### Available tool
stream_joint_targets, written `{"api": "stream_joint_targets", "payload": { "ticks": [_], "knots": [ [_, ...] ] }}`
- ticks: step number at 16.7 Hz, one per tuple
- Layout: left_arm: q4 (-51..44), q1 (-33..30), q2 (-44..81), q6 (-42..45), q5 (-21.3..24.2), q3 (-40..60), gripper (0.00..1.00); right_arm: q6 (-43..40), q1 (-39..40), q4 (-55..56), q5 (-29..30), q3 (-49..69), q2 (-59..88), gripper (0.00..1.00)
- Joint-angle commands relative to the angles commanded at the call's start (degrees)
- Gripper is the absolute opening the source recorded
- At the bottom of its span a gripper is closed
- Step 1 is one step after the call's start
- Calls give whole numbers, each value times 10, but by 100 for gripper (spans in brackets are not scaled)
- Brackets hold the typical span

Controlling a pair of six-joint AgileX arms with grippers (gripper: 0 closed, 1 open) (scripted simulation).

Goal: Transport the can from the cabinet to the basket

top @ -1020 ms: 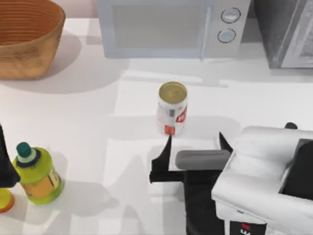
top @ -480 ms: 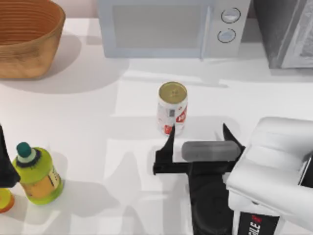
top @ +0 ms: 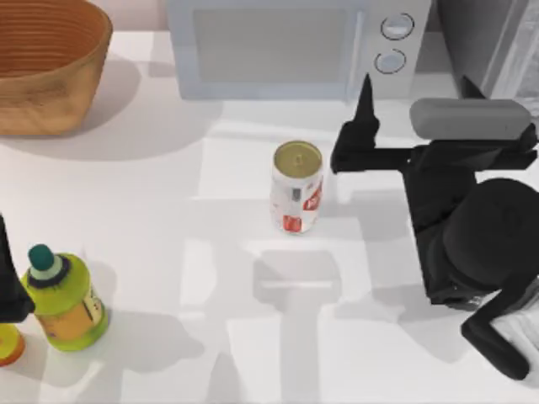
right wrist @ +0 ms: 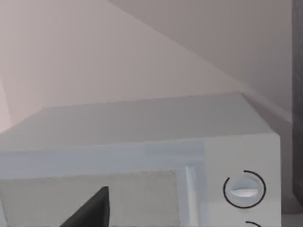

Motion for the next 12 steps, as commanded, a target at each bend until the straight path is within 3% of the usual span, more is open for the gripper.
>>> {"api": "stream_joint_targets", "payload": {
  "ticks": [12],
  "knots": [
    [0, 0, 0, 0, 0, 0, 100, -5, -314, -572, -308, -210, -761, 100]
  ]
}}
